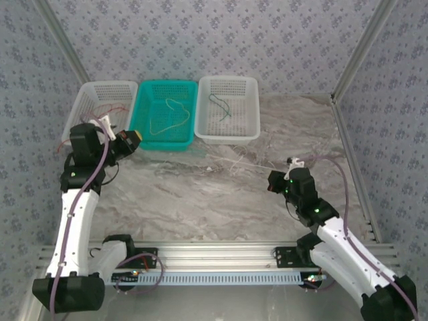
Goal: Untangle the cables
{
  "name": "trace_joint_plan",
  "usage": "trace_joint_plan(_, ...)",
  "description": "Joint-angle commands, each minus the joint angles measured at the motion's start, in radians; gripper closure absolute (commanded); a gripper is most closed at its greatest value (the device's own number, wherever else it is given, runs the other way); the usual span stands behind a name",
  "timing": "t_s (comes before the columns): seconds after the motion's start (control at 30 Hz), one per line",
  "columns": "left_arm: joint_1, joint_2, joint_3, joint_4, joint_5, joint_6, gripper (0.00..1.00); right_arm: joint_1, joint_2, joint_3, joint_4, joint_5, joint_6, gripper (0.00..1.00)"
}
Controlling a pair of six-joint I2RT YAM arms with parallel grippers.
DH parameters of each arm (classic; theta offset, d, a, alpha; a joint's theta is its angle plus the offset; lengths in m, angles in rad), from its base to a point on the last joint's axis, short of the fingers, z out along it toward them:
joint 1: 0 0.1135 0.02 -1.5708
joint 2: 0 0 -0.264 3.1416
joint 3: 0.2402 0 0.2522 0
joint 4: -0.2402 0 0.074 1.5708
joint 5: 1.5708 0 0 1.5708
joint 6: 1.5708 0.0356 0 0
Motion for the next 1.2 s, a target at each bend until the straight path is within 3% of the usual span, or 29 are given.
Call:
trace_joint_plan(0.0,0.059,-0.022,0.047,-0.058,-0.047,0.080,1.00,-0.064,-0.033,-0.002,-0.155,0.097,0.131,1.00)
trace_joint_plan(0.23,0.103,-0.038,0.037,-0.118,-0.104,0.137,1.00,-0.134,-0.034,0.047,-0.341,0.201,0.304,1.00)
trace_joint_plan(0.43,0.143,-0.054,0.035,-0.167,-0.164,0.183,1.00,-0.164,-0.037,0.069,-0.286,0.152,0.247,1.00)
trace_joint_plan(0.5,0.146,-0.063,0.022,-0.137,-0.076,0.197,1.00,-0.163,-0.036,0.072,-0.202,0.044,0.175,1.00)
trace_joint_plan(0.57,0.146,-0.063,-0.015,-0.057,0.103,0.184,1.00,-0.160,-0.030,0.085,-0.087,-0.101,0.119,1.00)
trace_joint_plan(0.63,0.141,-0.058,-0.058,0.019,0.257,0.145,1.00,-0.144,-0.017,0.128,-0.043,-0.151,0.091,1.00)
trace_joint_plan(0.73,0.122,-0.075,-0.100,0.024,0.282,0.155,1.00,-0.106,0.034,0.254,-0.022,-0.185,0.030,1.00)
trace_joint_plan(0.93,0.073,-0.114,-0.106,-0.056,0.302,0.246,1.00,0.062,0.322,0.654,-0.090,-0.255,-0.159,1.00)
trace_joint_plan(1.17,-0.094,-0.192,-0.110,-0.076,0.184,0.255,1.00,0.184,0.757,1.123,-0.074,-0.367,-0.243,1.00)
